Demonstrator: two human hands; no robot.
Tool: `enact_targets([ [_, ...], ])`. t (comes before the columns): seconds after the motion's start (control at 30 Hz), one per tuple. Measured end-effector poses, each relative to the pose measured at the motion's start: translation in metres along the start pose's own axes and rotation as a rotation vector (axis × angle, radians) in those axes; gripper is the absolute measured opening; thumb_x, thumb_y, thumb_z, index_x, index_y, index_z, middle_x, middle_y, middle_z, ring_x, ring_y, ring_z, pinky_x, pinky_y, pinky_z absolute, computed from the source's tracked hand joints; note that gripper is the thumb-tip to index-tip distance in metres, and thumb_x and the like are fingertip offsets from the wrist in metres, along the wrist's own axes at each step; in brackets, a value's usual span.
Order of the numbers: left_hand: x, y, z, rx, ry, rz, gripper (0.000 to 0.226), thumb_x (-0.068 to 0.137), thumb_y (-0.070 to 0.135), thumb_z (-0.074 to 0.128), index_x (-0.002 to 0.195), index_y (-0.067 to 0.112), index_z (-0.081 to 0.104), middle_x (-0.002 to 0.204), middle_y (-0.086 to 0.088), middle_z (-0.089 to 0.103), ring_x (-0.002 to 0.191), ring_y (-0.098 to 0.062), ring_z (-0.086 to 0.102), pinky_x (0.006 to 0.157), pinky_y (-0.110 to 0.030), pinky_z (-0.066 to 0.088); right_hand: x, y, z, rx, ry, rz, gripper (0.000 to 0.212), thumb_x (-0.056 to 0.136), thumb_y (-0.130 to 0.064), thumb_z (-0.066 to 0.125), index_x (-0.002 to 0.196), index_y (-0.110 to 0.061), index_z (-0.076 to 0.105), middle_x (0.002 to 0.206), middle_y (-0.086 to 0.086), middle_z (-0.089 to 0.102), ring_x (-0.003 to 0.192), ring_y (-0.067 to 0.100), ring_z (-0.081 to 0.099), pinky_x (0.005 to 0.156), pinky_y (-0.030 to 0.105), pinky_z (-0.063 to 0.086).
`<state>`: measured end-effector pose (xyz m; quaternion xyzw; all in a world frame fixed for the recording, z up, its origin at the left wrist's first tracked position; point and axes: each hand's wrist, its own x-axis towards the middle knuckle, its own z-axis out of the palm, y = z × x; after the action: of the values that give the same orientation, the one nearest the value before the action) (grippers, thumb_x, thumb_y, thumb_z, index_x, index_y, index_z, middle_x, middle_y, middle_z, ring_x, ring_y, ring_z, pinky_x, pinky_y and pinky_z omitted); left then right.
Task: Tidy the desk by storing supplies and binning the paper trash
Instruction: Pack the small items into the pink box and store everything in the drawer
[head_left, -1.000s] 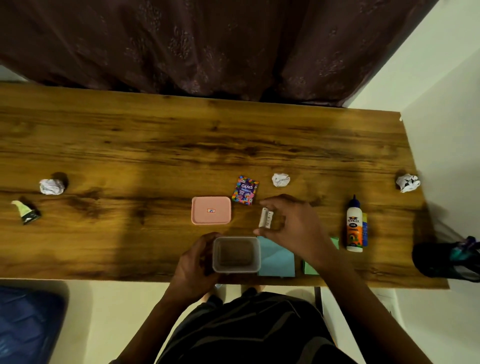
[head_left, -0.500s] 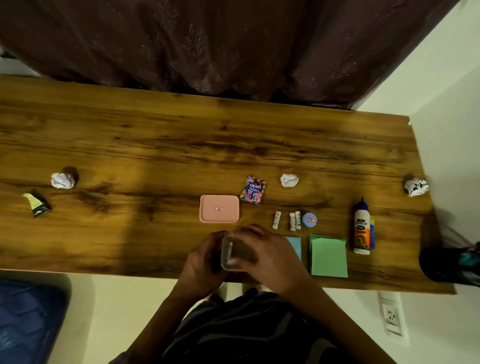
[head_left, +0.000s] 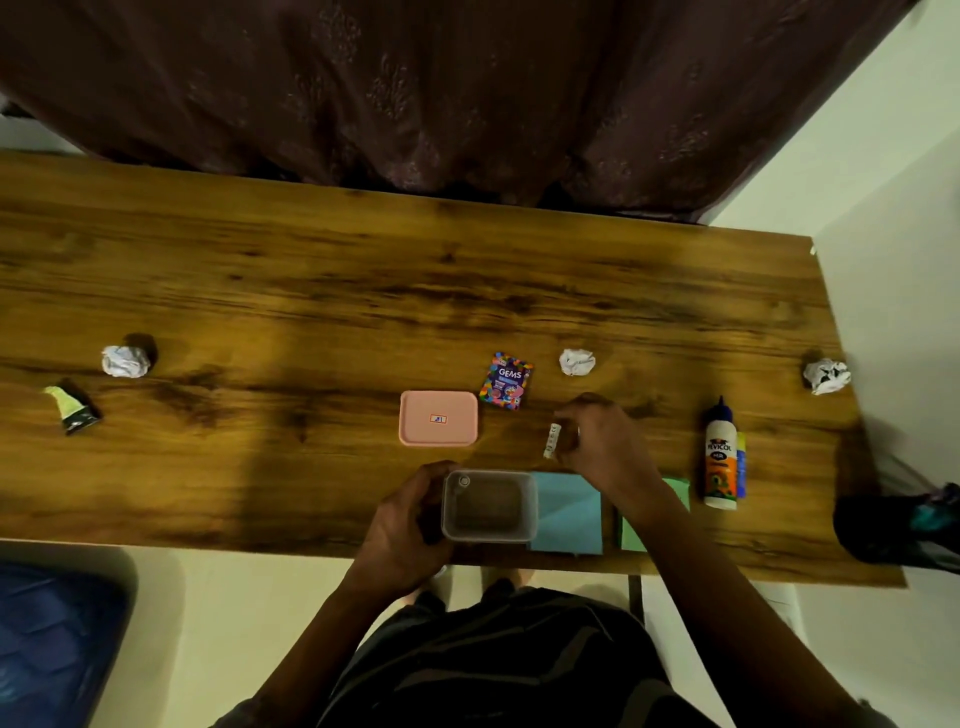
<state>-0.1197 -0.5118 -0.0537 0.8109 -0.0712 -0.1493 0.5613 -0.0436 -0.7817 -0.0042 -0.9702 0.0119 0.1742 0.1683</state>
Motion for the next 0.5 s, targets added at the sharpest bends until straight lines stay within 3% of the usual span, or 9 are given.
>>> enact_targets([
  [0.17, 0.000, 0.003, 0.001, -0.011, 0.008, -0.010, 0.073, 0.074, 0.010, 0.091, 0.137, 0.022, 0.055, 0.124, 0.015, 0.071, 0.117, -0.006, 0.068, 0.096, -0.025, 0.058, 0.014, 0.002, 0.008, 0.001, -0.044, -0.023, 0.043, 0.075, -0.032, 0.087, 0.116, -0.026, 0.074, 0.119, 0.000, 0.072, 0.111, 0.020, 0.067, 0.093, 0.040, 0.056],
  [0.27, -0.001, 0.003, 0.002, -0.016, 0.009, -0.009, 0.073, 0.074, 0.008, 0.090, 0.137, 0.018, 0.055, 0.123, 0.017, 0.071, 0.115, -0.004, 0.069, 0.094, -0.025, 0.059, 0.015, 0.001, 0.009, -0.019, -0.060, -0.089, 0.037, 0.078, -0.027, 0.084, 0.113, -0.018, 0.076, 0.119, 0.004, 0.071, 0.107, 0.020, 0.067, 0.094, 0.035, 0.054],
  [0.4, -0.001, 0.001, 0.001, -0.013, 0.004, -0.011, 0.074, 0.075, 0.009, 0.090, 0.138, 0.019, 0.054, 0.124, 0.014, 0.071, 0.116, -0.007, 0.069, 0.095, -0.032, 0.060, 0.010, 0.002, 0.015, -0.025, -0.059, -0.095, 0.046, 0.073, -0.032, 0.088, 0.114, -0.015, 0.077, 0.120, 0.005, 0.068, 0.106, 0.023, 0.067, 0.093, 0.037, 0.054],
  [0.5, -0.001, 0.001, 0.001, -0.021, 0.004, -0.011, 0.074, 0.075, 0.008, 0.090, 0.138, 0.020, 0.054, 0.123, 0.014, 0.071, 0.117, -0.008, 0.069, 0.095, -0.033, 0.060, 0.006, 0.005, 0.019, 0.010, -0.009, -0.087, 0.039, 0.073, -0.026, 0.088, 0.109, -0.016, 0.078, 0.114, 0.005, 0.071, 0.101, 0.020, 0.069, 0.086, 0.026, 0.053],
])
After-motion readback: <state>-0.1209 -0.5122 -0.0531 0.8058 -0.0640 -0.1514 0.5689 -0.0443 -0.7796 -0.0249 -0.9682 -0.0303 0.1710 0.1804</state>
